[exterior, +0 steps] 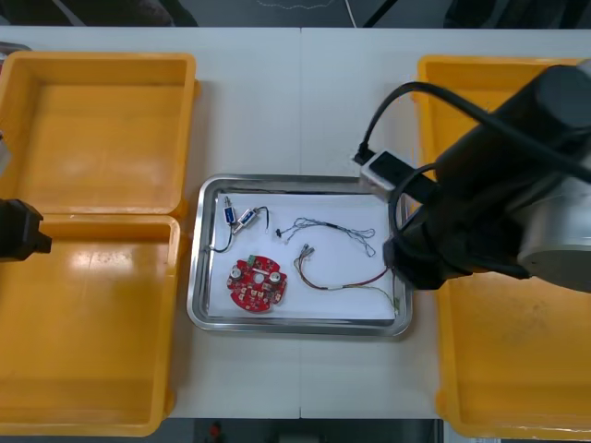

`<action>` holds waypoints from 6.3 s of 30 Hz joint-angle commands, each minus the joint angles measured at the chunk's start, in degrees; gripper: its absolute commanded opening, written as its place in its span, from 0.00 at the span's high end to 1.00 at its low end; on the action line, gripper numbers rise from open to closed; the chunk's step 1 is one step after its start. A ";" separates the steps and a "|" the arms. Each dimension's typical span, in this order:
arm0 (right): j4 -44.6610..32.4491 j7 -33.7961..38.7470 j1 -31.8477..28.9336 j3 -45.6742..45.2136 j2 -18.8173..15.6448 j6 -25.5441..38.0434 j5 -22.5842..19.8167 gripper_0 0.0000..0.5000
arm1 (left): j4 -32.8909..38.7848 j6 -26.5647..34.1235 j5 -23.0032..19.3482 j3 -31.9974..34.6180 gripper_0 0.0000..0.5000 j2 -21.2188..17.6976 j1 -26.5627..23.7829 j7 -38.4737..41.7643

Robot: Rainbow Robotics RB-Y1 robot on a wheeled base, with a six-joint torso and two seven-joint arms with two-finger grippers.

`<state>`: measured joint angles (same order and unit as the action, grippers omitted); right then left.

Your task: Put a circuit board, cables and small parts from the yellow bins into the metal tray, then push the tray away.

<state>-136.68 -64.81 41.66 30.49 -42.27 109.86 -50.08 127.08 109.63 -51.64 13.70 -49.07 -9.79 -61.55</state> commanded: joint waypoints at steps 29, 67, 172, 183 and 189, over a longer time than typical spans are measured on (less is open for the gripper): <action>17.94 -29.41 7.12 30.59 17.93 -8.87 14.13 0.00 | 1.68 -2.32 -1.00 1.86 0.00 -2.61 3.73 -1.64; 27.08 -29.14 -0.26 38.42 23.73 -15.38 29.16 0.55 | 1.68 -2.32 -1.00 1.86 0.00 -2.61 3.73 -1.64; 59.33 -35.65 34.01 34.02 25.66 -29.18 27.22 1.00 | 1.68 -2.32 -1.00 1.86 0.00 -2.61 3.73 -1.64; 65.84 -38.37 35.51 34.02 25.66 -36.12 27.14 1.00 | 1.68 -2.32 -1.00 1.86 0.00 -2.61 3.73 -1.64; 67.86 -39.42 35.86 33.76 25.66 -37.96 27.14 1.00 | 1.68 -2.32 -1.00 1.86 0.00 -2.61 3.73 -1.64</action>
<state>-69.25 -100.70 73.95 66.31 -17.82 73.02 -22.60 127.20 107.85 -52.19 13.73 -49.27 -7.04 -61.55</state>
